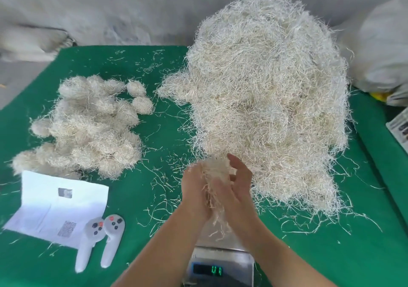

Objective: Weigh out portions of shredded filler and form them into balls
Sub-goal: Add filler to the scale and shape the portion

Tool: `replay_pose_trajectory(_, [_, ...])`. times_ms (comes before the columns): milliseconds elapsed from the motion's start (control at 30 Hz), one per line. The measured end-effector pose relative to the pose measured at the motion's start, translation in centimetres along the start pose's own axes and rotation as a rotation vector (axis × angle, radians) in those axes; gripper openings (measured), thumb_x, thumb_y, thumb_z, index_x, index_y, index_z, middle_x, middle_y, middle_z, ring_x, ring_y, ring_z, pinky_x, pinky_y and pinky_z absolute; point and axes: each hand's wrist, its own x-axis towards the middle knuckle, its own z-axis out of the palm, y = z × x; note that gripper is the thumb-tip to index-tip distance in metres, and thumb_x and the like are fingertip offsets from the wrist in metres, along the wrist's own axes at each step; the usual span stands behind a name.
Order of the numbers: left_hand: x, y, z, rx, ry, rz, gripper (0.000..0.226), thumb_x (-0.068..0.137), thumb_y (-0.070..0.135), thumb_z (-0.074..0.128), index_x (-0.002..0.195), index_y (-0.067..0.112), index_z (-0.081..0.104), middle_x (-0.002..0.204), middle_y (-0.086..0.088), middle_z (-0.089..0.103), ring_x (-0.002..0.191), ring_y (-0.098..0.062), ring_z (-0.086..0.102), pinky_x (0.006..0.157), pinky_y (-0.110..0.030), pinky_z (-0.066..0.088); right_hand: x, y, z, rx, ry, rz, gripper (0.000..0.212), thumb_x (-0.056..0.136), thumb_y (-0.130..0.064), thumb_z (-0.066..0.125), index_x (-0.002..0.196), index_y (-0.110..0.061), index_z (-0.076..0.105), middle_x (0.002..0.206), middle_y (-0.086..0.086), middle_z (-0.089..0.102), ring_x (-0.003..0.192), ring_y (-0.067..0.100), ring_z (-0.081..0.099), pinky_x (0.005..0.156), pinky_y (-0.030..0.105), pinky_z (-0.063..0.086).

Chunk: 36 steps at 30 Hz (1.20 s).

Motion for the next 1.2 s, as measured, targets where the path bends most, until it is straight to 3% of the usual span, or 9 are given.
replay_pose_trajectory(67, [-0.6, 0.5, 0.9, 0.051, -0.024, 0.073, 0.014, 0.105, 0.029, 0.048, 0.098, 0.026, 0.06, 0.086, -0.001, 0.06, 0.083, -0.023, 0.059, 0.08, -0.033, 0.054, 0.1, -1.5, 0.6, -0.045, 0.031, -0.045, 0.055, 0.084, -0.076, 0.051, 0.136, -0.071, 0.031, 0.147, -0.007, 0.041, 0.129, 0.002, 0.05, 0.09, 0.028, 0.055])
replay_pose_trajectory(233, [-2.7, 2.3, 4.5, 0.24, -0.052, 0.455, 0.03, 0.103, -0.002, 0.047, 0.115, 0.021, 0.063, 0.076, -0.001, 0.069, 0.067, -0.017, 0.065, 0.056, -0.026, 0.055, 1.6, -5.7, 1.0, 0.277, 0.029, -0.046, 0.024, 0.095, -0.042, 0.053, 0.111, -0.041, 0.07, 0.106, 0.0, 0.076, 0.103, 0.019, 0.073, 0.095, 0.051, 0.059])
replay_pose_trajectory(433, [-4.9, 4.3, 5.8, 0.469, -0.078, 0.425, 0.063, 0.09, 0.052, 0.061, 0.141, 0.014, 0.057, 0.14, -0.023, 0.056, 0.134, -0.04, 0.053, 0.11, -0.058, 0.044, 2.1, -10.6, -0.2, 0.207, 0.122, -0.256, 0.026, 0.093, -0.017, 0.049, 0.084, -0.031, 0.069, 0.07, -0.003, 0.065, 0.063, 0.011, 0.059, 0.056, 0.022, 0.05])
replay_pose_trajectory(533, [-6.7, 5.3, 6.6, 0.326, -0.339, 0.449, 0.058, 0.1, 0.068, 0.035, 0.101, 0.029, 0.078, 0.1, -0.003, 0.075, 0.099, -0.02, 0.073, 0.083, -0.038, 0.06, 2.6, -12.9, -0.4, 0.264, 0.082, -0.274, 0.019, 0.089, -0.042, 0.069, 0.094, -0.024, 0.068, 0.08, 0.004, 0.071, 0.07, 0.021, 0.07, 0.063, 0.033, 0.061])
replay_pose_trajectory(633, [-7.2, 7.3, 8.1, 0.16, -0.302, 0.479, 0.069, 0.111, 0.051, 0.03, 0.062, 0.028, 0.073, 0.061, 0.006, 0.064, 0.055, -0.009, 0.064, 0.052, -0.022, 0.054, 3.0, -15.1, 0.1, 0.263, 0.036, -0.245, 0.09, 0.062, -0.097, 0.058, 0.101, -0.017, 0.063, 0.088, 0.008, 0.068, 0.078, 0.023, 0.069, 0.073, 0.033, 0.06])
replay_pose_trajectory(800, [-8.9, 8.1, 10.7, 0.159, -0.262, 0.405, 0.06, 0.104, 0.044, 0.042, 0.053, 0.029, 0.07, 0.058, 0.004, 0.063, 0.05, -0.007, 0.063, 0.047, -0.022, 0.05, 5.5, -18.4, -1.0, 0.309, 0.112, -0.273, 0.05, 0.093, -0.064, 0.054, 0.064, -0.024, 0.058, 0.057, -0.002, 0.05, 0.052, 0.015, 0.047, 0.049, 0.026, 0.044])
replay_pose_trajectory(900, [-9.8, 8.5, 10.8, 0.085, -0.341, 0.338, 0.049, 0.1, 0.05, 0.047, 0.067, 0.028, 0.074, 0.066, 0.005, 0.065, 0.06, -0.006, 0.065, 0.055, -0.028, 0.054, 6.7, -18.3, -1.8, 0.205, 0.023, -0.372, 0.018, 0.1, -0.04, 0.047, 0.097, -0.043, 0.065, 0.067, -0.011, 0.06, 0.06, 0.01, 0.056, 0.057, 0.033, 0.047])
replay_pose_trajectory(1033, [-10.0, 10.1, 11.2, 0.01, -0.323, 0.34, 0.04, 0.093, 0.058, 0.063, 0.127, 0.036, 0.069, 0.119, -0.004, 0.076, 0.11, -0.022, 0.074, 0.103, -0.049, 0.051, 6.4, -16.9, -1.3, -0.219, 0.154, -0.676, 0.051, 0.102, -0.042, 0.033, 0.145, -0.067, 0.023, 0.133, -0.033, 0.035, 0.129, 0.002, 0.043, 0.11, 0.03, 0.034])
replay_pose_trajectory(1200, [-9.6, 10.9, 11.6, -0.185, -0.152, 0.367, 0.065, 0.088, 0.064, 0.066, 0.118, 0.006, 0.066, 0.109, -0.028, 0.073, 0.094, -0.039, 0.077, 0.082, -0.054, 0.061, 4.8, -16.3, -1.4, -0.261, -0.009, -0.451, 0.063, 0.089, -0.075, 0.038, 0.143, -0.077, 0.005, 0.147, -0.05, 0.008, 0.146, -0.009, 0.017, 0.12, 0.037, 0.017])
